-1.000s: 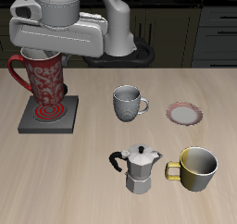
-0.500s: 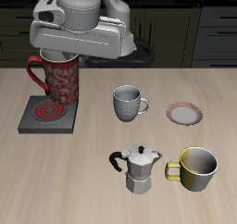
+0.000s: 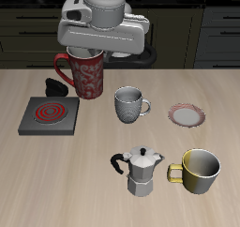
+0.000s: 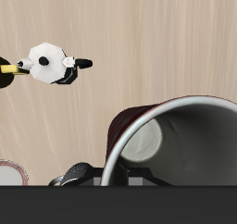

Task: Place the red mug on the plate

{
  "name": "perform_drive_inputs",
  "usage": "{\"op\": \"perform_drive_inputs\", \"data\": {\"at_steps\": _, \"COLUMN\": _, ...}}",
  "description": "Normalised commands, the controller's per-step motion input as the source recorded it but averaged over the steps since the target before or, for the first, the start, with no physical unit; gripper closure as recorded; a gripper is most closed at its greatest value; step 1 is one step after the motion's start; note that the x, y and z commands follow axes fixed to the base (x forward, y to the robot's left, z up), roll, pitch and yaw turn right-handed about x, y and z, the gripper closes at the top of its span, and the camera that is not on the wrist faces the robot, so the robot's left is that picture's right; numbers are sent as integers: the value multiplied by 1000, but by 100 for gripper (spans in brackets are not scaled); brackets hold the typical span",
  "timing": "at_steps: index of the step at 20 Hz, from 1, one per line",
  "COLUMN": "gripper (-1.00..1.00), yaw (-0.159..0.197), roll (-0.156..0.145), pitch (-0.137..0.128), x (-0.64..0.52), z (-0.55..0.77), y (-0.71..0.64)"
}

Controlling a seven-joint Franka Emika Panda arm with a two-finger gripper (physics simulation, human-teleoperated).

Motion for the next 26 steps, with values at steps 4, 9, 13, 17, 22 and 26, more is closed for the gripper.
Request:
{"op": "perform_drive_inputs", "data": {"at_steps": 4, "gripper": 100, "yaw": 6, "roll": 33, "pitch": -51, "x": -327, "z": 82, "y": 381}}
{"op": "perform_drive_inputs", "data": {"at_steps": 9, "gripper": 100, "yaw": 4, "roll": 57, "pitch": -31, "x": -378, "z": 48, "y": 450}}
{"op": "perform_drive_inputs", "data": {"at_steps": 13, "gripper": 100, "yaw": 35, "roll": 70, "pitch": -7, "x": -213, "z": 26, "y": 367}}
{"op": "perform_drive_inputs", "data": {"at_steps": 17, "gripper": 100, "yaw": 25, "roll": 32, "pitch": -33, "x": -228, "z": 43, "y": 362}}
{"op": "perform_drive_inputs", "data": {"at_steps": 22, "gripper": 100, "yaw": 17, "roll": 45, "pitch": -1, "x": -72, "z": -41, "y": 297}}
{"op": "perform_drive_inputs", "data": {"at_steps": 26, "gripper": 100, "yaw": 46, "roll": 61, "pitch": 13, "x": 30, "z": -194, "y": 344}}
